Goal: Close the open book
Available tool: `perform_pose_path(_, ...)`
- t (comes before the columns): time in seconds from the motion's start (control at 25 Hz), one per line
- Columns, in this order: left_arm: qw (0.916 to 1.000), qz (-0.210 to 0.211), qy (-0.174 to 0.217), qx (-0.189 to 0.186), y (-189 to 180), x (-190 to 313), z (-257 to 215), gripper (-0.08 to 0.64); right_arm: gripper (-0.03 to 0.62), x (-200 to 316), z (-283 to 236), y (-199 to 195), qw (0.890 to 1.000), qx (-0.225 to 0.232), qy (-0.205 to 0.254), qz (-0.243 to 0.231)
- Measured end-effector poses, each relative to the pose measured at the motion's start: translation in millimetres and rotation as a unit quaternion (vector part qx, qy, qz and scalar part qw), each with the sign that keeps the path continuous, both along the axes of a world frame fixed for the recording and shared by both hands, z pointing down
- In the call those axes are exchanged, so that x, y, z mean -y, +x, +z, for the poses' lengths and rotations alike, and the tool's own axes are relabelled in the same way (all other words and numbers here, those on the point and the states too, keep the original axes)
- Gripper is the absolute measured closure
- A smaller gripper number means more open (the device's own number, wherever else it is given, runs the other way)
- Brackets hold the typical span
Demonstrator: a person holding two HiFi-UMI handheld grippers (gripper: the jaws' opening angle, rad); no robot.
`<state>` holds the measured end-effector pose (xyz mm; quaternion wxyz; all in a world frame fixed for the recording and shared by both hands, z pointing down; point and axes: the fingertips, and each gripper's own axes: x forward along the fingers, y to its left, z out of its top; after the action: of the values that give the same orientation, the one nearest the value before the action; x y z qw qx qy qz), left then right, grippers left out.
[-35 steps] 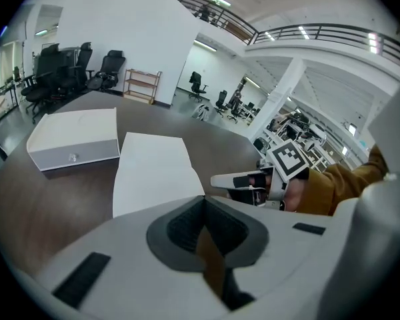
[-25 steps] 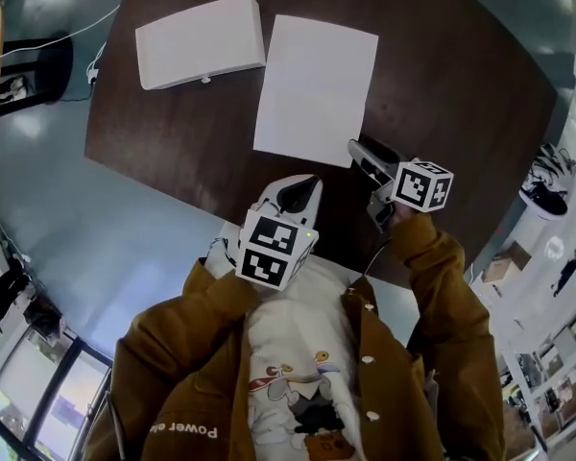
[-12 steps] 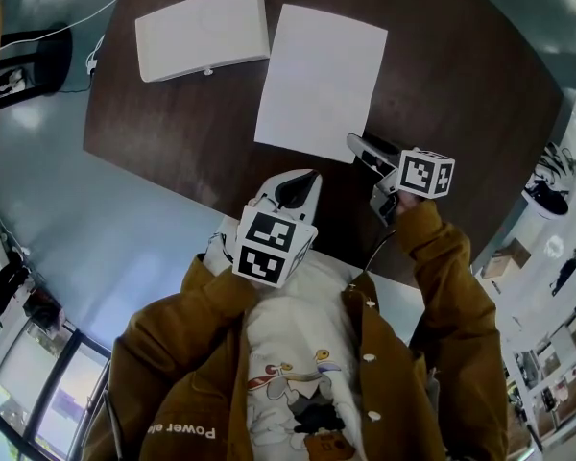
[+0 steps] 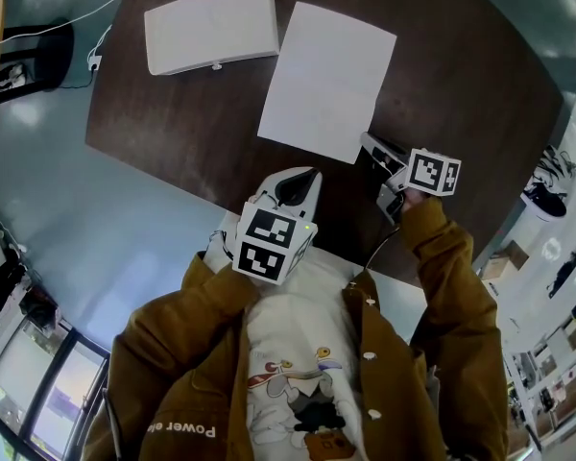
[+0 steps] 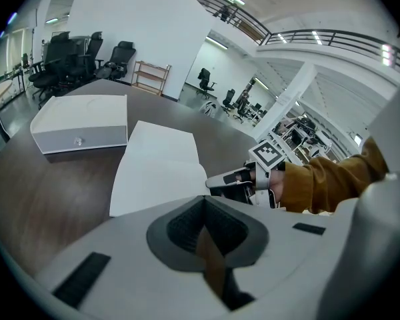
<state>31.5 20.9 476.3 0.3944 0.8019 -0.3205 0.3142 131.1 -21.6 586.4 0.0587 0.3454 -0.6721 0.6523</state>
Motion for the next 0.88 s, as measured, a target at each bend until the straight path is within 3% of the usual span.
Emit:
perform_pose_path(0.28,0.9998,0.018,-0.002,-0.005,-6,-5,9,0.554,0.577,-3,-9,-3,0.998,0.028,-0.046,0.036)
perform_pose_path(0.44,0.9977,-0.006,-0.058,-0.034,-3,-12,28,0.512,0.578,-4,-14,-4,0.998,0.025,-0.050,0.038)
perform_pose_path(0.52,0.9880,-0.062,-0.123,-0.071,-3,-15,42,0.471,0.578,-4,-14,-3,0.997,0.020,-0.057,0.042)
perform_pose_path(0.64,0.9552,-0.166,-0.208,-0.131,-4,-14,62,0.454,0.578,-4,-15,-3,0.998,0.025,-0.049,0.039)
perform_pose_path(0.72,0.9412,-0.204,-0.224,-0.150,-6,-11,67,0.454,0.578,-3,-18,-5,0.998,0.031,-0.043,0.036)
perform_pose_path(0.88,0.9290,-0.237,-0.229,-0.169,-8,-6,72,0.454,0.578,-1,-22,-7,0.998,0.033,-0.038,0.031)
